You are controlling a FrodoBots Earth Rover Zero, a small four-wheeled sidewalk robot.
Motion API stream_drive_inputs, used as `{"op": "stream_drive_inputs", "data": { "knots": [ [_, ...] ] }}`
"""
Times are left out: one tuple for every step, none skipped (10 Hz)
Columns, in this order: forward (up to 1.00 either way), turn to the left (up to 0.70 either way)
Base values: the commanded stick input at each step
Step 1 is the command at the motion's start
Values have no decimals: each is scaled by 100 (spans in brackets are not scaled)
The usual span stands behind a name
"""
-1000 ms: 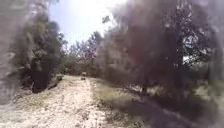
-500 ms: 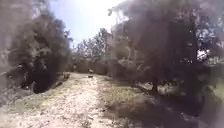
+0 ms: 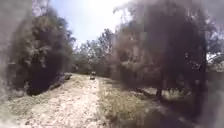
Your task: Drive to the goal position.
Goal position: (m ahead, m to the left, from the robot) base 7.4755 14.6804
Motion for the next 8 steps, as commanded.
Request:
{"op": "stream_drive_inputs", "data": {
  "knots": [
    [70,35],
    [70,35],
    [70,35],
    [70,35],
    [70,35],
    [70,35],
    [70,29],
    [70,18]
  ]
}}
